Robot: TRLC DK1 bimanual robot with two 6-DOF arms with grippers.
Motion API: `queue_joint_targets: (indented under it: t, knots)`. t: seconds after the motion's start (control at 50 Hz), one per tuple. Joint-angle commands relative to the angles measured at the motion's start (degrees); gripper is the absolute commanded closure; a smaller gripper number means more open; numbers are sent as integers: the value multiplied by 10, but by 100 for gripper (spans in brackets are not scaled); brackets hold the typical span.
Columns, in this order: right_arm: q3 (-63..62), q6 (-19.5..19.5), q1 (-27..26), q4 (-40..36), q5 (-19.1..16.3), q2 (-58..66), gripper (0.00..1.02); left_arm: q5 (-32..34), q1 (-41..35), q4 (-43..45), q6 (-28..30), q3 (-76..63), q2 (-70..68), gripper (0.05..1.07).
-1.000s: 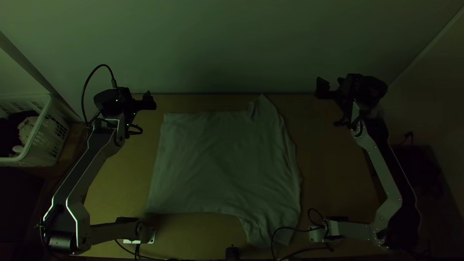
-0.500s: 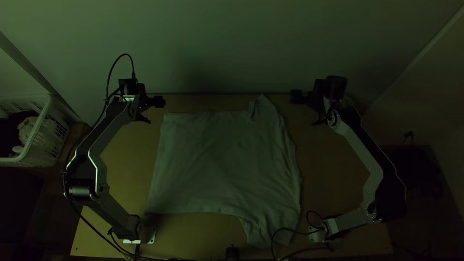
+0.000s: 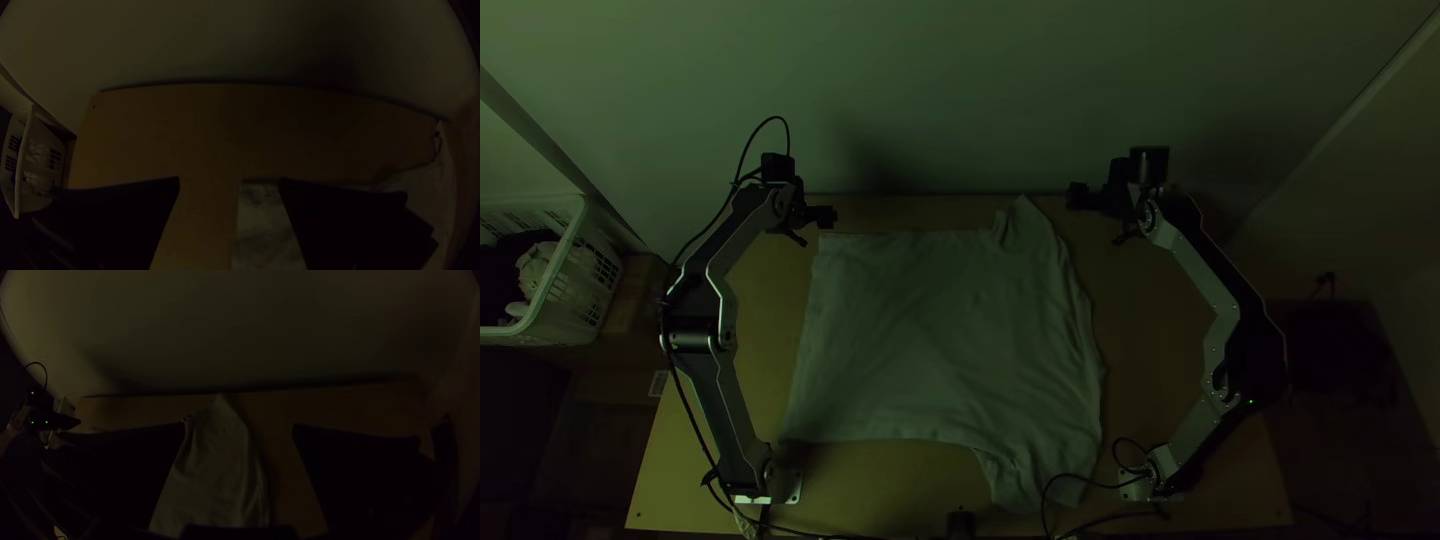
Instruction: Fold the t-shirt
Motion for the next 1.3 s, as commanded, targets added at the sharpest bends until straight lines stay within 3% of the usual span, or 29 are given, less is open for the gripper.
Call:
queue_joint_targets:
  t: [0.0,0.52,0.56,0.7,0.86,0.98,1.16,1.28]
  knots:
    - [36,19,2,-27,-6,28,4,-4,-2,-21,-8,24,28,20]
    - [75,39,12,-42,-6,71,6,-27,-5,-33,-4,29,83,21]
    - [76,39,12,-43,-6,74,6,-27,-7,-29,-2,25,85,28]
    - [79,39,12,-49,-6,88,6,-25,-15,-14,3,22,89,80]
    - [88,41,11,-64,-5,111,6,-22,-26,-10,5,20,95,105]
    - [114,50,12,-102,-6,135,6,-7,-27,7,-6,4,83,105]
    - [238,39,12,-282,-5,209,8,-4,-26,7,-12,0,77,105]
    - [249,39,9,-293,-5,224,16,-3,-25,7,-12,-7,69,105]
